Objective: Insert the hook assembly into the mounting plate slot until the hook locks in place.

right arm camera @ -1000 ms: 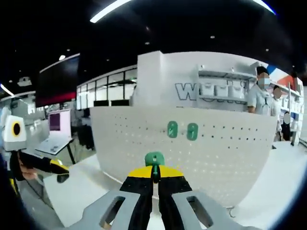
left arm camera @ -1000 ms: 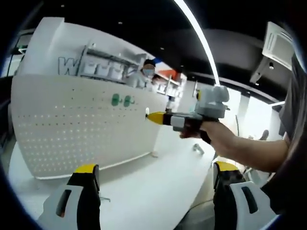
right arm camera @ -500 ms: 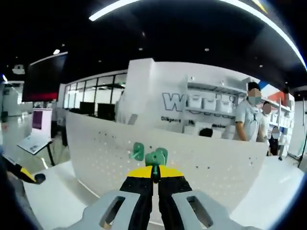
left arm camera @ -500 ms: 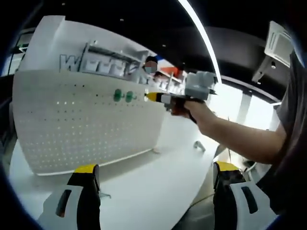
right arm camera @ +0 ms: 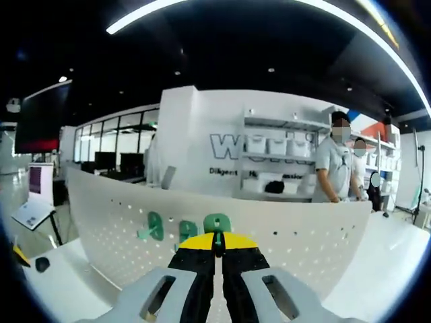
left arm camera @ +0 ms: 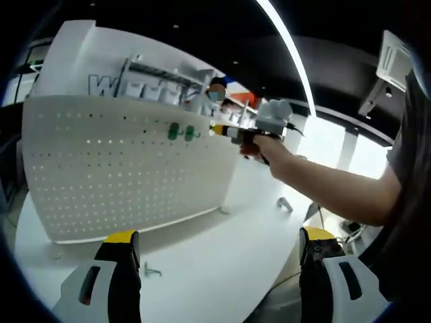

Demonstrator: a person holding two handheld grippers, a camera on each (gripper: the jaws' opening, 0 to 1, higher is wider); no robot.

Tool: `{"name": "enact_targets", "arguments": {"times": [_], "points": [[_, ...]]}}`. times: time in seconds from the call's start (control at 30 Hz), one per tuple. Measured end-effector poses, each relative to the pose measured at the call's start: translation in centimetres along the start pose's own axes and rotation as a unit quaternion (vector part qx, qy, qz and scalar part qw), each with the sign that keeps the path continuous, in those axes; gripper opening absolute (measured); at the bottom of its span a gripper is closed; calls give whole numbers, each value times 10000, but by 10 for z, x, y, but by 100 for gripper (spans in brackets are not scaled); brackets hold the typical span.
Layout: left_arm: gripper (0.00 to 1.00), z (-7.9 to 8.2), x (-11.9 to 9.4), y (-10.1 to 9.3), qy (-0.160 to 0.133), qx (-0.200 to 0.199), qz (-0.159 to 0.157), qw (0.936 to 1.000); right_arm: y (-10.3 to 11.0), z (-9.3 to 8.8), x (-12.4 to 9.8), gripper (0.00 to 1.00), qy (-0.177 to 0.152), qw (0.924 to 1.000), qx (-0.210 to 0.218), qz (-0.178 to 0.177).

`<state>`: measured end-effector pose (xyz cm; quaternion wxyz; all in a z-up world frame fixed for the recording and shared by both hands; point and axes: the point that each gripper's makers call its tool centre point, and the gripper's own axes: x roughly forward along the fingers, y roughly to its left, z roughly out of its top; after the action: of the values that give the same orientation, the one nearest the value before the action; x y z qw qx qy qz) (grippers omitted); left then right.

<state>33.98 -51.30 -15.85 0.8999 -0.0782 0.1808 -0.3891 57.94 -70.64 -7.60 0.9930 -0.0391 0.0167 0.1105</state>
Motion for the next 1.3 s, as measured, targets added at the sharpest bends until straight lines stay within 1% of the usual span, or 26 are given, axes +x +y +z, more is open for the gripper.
{"name": "enact_targets", "arguments": {"times": [0.17,0.27,0.3,0.43,0.7,0.77,0.83,0.9,1.0,1.03,1.17,1.2,1.23,1.3], "points": [[100,0,-1,7,23,-23,80,10000,-7,-3,11,0,-28,9999,118,-98],[100,-1,-2,12,20,-58,135,9999,-10,-3,12,0,-51,9996,217,-162],[100,-1,-2,13,19,-72,147,9999,-10,-6,15,0,-70,9995,289,-144],[100,-2,0,16,27,-89,169,9998,-11,-15,18,0,-9,9994,282,-187],[100,-4,1,18,50,-115,181,9998,-11,-28,20,0,-67,9986,379,-353],[100,-4,1,19,41,-142,183,9997,-10,-29,18,0,-70,9982,366,-461],[100,-3,1,19,41,-150,181,9997,-9,-30,16,0,-136,9979,328,-542],[100,-3,1,20,39,-146,186,9997,-6,-30,15,0,-128,9980,304,-548],[100,-3,0,22,12,-177,210,9996,-4,-26,15,0,-134,9981,295,-523],[100,-3,0,22,18,-196,209,9996,-3,-23,14,0,-188,9979,328,-522],[100,-4,0,23,15,-245,201,9995,-4,-21,16,0,-77,9983,302,-502],[100,-4,1,23,15,-249,202,9995,-3,-24,17,0,33,9983,348,-475],[100,-4,1,23,8,-251,202,9995,-3,-24,17,0,41,9984,312,-476],[100,-4,1,23,-8,-273,195,9994,-1,-26,17,0,169,9986,237,-452]]}}
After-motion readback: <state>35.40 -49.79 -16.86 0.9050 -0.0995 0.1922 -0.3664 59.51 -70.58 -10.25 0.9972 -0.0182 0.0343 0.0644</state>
